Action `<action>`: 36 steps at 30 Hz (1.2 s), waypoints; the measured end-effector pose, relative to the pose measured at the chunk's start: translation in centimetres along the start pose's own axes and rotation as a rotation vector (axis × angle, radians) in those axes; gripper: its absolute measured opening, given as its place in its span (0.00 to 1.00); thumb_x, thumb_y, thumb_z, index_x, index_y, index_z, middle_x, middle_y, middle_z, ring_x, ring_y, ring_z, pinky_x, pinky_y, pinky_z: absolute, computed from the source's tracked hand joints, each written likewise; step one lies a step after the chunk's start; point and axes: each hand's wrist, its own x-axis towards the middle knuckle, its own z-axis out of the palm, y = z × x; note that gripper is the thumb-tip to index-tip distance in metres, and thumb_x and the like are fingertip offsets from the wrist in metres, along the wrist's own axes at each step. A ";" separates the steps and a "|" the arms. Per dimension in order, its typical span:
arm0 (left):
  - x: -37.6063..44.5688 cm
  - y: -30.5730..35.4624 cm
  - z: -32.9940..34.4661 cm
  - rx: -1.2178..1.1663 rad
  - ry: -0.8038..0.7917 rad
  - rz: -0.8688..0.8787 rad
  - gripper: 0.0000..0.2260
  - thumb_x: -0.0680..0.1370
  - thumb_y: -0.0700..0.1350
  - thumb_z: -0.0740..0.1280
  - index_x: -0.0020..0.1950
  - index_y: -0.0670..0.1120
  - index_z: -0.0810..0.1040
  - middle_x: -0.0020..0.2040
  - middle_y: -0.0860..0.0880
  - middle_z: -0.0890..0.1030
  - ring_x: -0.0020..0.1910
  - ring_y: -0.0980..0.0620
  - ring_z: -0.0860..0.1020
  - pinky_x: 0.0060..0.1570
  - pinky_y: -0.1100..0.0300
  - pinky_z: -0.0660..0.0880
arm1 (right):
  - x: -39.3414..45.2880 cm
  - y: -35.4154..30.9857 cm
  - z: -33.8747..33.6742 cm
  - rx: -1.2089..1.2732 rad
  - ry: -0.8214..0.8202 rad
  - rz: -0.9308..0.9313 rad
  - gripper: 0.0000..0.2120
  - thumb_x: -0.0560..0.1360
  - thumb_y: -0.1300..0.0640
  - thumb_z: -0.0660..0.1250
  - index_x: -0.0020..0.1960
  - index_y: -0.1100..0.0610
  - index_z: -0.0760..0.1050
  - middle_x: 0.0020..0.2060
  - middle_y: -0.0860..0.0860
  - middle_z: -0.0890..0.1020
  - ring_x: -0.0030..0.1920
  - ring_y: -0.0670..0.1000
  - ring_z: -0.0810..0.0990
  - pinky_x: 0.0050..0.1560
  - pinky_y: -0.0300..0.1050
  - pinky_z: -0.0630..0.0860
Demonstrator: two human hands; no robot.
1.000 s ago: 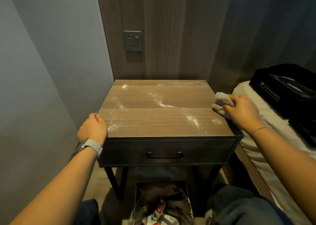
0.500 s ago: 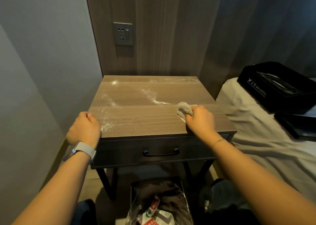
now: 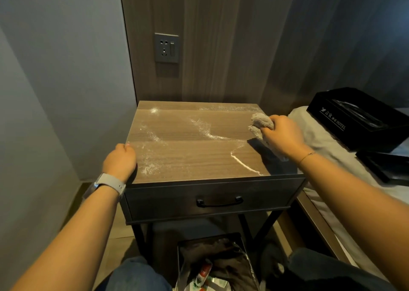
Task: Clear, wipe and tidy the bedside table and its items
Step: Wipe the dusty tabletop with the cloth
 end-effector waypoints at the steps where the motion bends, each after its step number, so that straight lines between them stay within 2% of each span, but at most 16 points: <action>1: 0.0 -0.2 0.0 -0.014 0.004 -0.002 0.21 0.84 0.49 0.46 0.67 0.37 0.68 0.63 0.34 0.74 0.61 0.34 0.72 0.60 0.45 0.68 | 0.6 0.7 0.5 -0.026 -0.015 0.048 0.11 0.78 0.49 0.61 0.52 0.55 0.76 0.43 0.54 0.80 0.39 0.53 0.76 0.32 0.41 0.67; 5: 0.3 -0.8 0.4 -0.017 0.027 0.029 0.20 0.83 0.49 0.46 0.60 0.38 0.72 0.57 0.35 0.76 0.55 0.36 0.74 0.57 0.46 0.70 | 1.3 1.9 3.5 -0.007 -0.118 0.267 0.17 0.77 0.48 0.62 0.55 0.61 0.77 0.49 0.61 0.81 0.47 0.62 0.79 0.41 0.48 0.73; 9: 0.5 -0.5 0.7 0.099 0.038 0.073 0.19 0.84 0.48 0.47 0.59 0.37 0.71 0.53 0.35 0.77 0.50 0.36 0.75 0.50 0.48 0.72 | 0.8 0.1 4.9 -0.008 -0.075 0.200 0.15 0.77 0.49 0.62 0.51 0.60 0.79 0.45 0.59 0.83 0.45 0.61 0.80 0.41 0.46 0.73; 13: 0.7 -0.3 0.5 0.096 -0.017 0.055 0.20 0.83 0.50 0.48 0.65 0.38 0.68 0.59 0.35 0.76 0.56 0.36 0.75 0.53 0.47 0.71 | -0.8 -2.6 4.4 0.161 -0.185 0.029 0.13 0.78 0.48 0.63 0.47 0.57 0.79 0.40 0.54 0.82 0.41 0.55 0.80 0.43 0.50 0.78; 18: 1.3 1.2 -0.7 0.061 -0.207 -0.033 0.23 0.84 0.51 0.48 0.73 0.38 0.60 0.72 0.35 0.65 0.68 0.37 0.67 0.63 0.49 0.65 | 2.2 -4.2 2.2 0.271 -0.568 -0.031 0.10 0.75 0.51 0.68 0.45 0.58 0.80 0.37 0.53 0.80 0.39 0.51 0.79 0.37 0.44 0.74; 19: 2.0 1.8 -1.0 0.083 -0.231 -0.043 0.24 0.84 0.51 0.48 0.73 0.36 0.60 0.73 0.35 0.63 0.70 0.37 0.66 0.66 0.49 0.63 | 3.3 -4.1 1.8 0.282 -0.571 -0.031 0.10 0.75 0.51 0.68 0.45 0.58 0.80 0.38 0.54 0.80 0.40 0.51 0.78 0.37 0.44 0.74; 21: 3.8 3.0 -1.2 0.084 -0.230 -0.041 0.23 0.84 0.49 0.48 0.70 0.33 0.66 0.72 0.33 0.65 0.68 0.37 0.67 0.65 0.50 0.63 | 5.0 -3.5 1.4 0.262 -0.436 -0.041 0.10 0.76 0.51 0.67 0.45 0.58 0.79 0.38 0.55 0.80 0.39 0.51 0.77 0.37 0.43 0.73; 23: 5.7 3.9 -1.0 0.041 -0.174 -0.024 0.22 0.84 0.47 0.49 0.60 0.30 0.72 0.63 0.30 0.72 0.55 0.36 0.74 0.55 0.50 0.68 | 6.4 -2.5 1.7 0.197 -0.275 -0.030 0.09 0.76 0.50 0.66 0.46 0.56 0.78 0.40 0.54 0.81 0.40 0.50 0.78 0.37 0.43 0.74; 24: 6.5 4.0 -0.7 0.007 -0.141 -0.025 0.20 0.84 0.45 0.50 0.56 0.29 0.73 0.59 0.29 0.74 0.48 0.38 0.73 0.52 0.49 0.69 | 7.1 -1.7 2.0 0.161 -0.230 0.001 0.10 0.76 0.50 0.66 0.48 0.56 0.78 0.40 0.53 0.81 0.41 0.51 0.78 0.38 0.44 0.75; 25: 7.4 3.9 -0.3 -0.026 -0.112 -0.029 0.18 0.84 0.44 0.51 0.53 0.31 0.72 0.56 0.29 0.75 0.46 0.38 0.72 0.51 0.48 0.69 | 7.8 -0.8 2.3 0.115 -0.202 0.041 0.10 0.76 0.49 0.65 0.48 0.56 0.78 0.41 0.53 0.80 0.41 0.53 0.78 0.39 0.45 0.74; 28: 8.8 3.3 0.9 -0.096 -0.091 -0.045 0.17 0.84 0.45 0.50 0.59 0.36 0.72 0.56 0.35 0.76 0.50 0.39 0.73 0.50 0.49 0.68 | 9.9 1.9 3.7 -0.004 -0.171 0.146 0.11 0.76 0.50 0.64 0.47 0.58 0.77 0.43 0.56 0.81 0.43 0.59 0.79 0.39 0.46 0.73; 30: 9.5 2.7 1.2 -0.142 -0.121 -0.039 0.17 0.84 0.45 0.50 0.63 0.39 0.73 0.63 0.39 0.75 0.58 0.40 0.73 0.57 0.50 0.68 | 10.7 2.9 5.2 -0.011 -0.181 0.216 0.12 0.75 0.50 0.64 0.48 0.59 0.77 0.45 0.60 0.82 0.45 0.61 0.79 0.41 0.49 0.76; 31: 10.0 2.3 1.4 -0.170 -0.131 -0.024 0.16 0.84 0.45 0.50 0.63 0.41 0.74 0.64 0.41 0.74 0.61 0.41 0.72 0.59 0.51 0.67 | 10.8 2.8 5.8 0.002 -0.187 0.261 0.13 0.75 0.50 0.64 0.49 0.60 0.78 0.47 0.60 0.82 0.46 0.62 0.79 0.42 0.49 0.76; 32: 10.3 1.9 1.6 -0.195 -0.131 -0.011 0.14 0.83 0.44 0.51 0.58 0.45 0.76 0.59 0.42 0.75 0.57 0.43 0.73 0.56 0.51 0.67 | 10.9 2.5 6.5 0.027 -0.192 0.308 0.14 0.74 0.50 0.65 0.50 0.60 0.78 0.47 0.61 0.82 0.46 0.62 0.80 0.41 0.48 0.75; 34: 11.2 1.1 2.0 -0.203 -0.095 0.004 0.10 0.82 0.44 0.53 0.45 0.47 0.71 0.44 0.43 0.72 0.44 0.49 0.68 0.45 0.55 0.63 | 11.1 0.6 7.8 0.088 -0.196 0.356 0.13 0.74 0.51 0.65 0.49 0.60 0.77 0.46 0.60 0.81 0.45 0.61 0.79 0.38 0.46 0.72; 36: 11.8 1.0 2.4 -0.151 -0.073 -0.004 0.10 0.82 0.45 0.53 0.41 0.47 0.66 0.36 0.47 0.66 0.38 0.50 0.63 0.40 0.56 0.59 | 11.2 -2.5 9.0 0.138 -0.201 0.297 0.11 0.74 0.52 0.65 0.47 0.60 0.77 0.43 0.58 0.81 0.43 0.59 0.79 0.37 0.45 0.72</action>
